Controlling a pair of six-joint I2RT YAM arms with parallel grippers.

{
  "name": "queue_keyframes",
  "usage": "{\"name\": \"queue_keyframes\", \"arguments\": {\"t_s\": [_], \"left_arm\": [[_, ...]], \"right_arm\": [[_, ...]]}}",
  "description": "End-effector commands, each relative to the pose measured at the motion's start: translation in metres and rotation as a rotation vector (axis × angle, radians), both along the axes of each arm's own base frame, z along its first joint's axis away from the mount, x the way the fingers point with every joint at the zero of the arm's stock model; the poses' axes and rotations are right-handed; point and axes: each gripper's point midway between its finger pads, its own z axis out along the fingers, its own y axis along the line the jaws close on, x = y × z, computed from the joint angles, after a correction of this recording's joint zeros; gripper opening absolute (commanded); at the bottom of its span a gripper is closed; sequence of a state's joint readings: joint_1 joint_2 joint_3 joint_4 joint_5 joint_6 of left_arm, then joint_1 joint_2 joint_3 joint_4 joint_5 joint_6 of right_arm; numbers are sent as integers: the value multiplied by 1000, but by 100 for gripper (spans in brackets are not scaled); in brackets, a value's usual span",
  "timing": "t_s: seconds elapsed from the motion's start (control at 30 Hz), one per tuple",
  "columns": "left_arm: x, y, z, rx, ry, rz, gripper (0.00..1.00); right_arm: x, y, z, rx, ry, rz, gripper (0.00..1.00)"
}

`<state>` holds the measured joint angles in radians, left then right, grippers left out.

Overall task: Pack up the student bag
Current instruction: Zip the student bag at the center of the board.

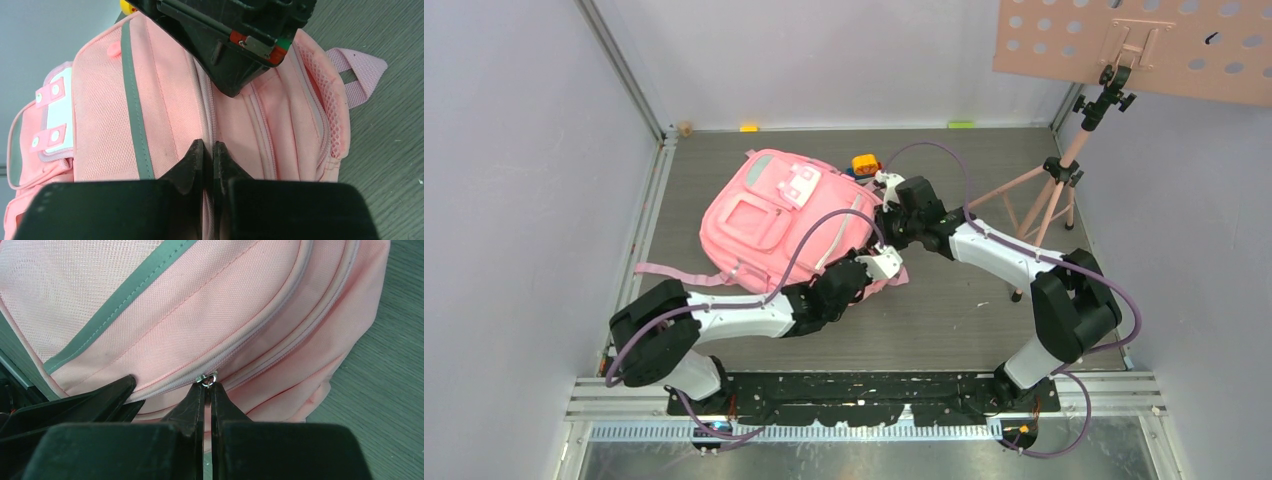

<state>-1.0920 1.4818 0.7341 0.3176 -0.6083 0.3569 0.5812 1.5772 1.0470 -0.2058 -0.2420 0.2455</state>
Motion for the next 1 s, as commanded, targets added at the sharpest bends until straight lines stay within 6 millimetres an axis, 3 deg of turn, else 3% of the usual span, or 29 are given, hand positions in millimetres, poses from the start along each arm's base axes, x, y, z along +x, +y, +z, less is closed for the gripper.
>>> {"name": "queue_keyframes", "arguments": {"t_s": [0.0,0.23,0.43,0.63,0.77,0.87,0.9,0.97], "left_arm": [[-4,1,11,-70,-22,14,0],[-25,27,13,-132,42,32,0],[-45,66,4,-165,102,94,0],[-61,94,23,-343,134,162,0],[-66,108,35,-409,130,198,0],[-70,107,42,-409,142,170,0],[-71,104,45,-407,153,157,1],[-77,89,52,-391,209,85,22]], "right_arm": [[0,-13,19,-23,-22,-25,0],[14,-35,25,-155,-73,-81,0],[32,-40,42,-163,-121,-70,1],[54,-45,39,-149,-99,-65,0],[56,-37,37,-134,-56,-24,0],[43,-24,38,-69,-2,37,0],[39,-21,37,-53,11,42,1],[32,-15,38,-13,30,61,0]]}}
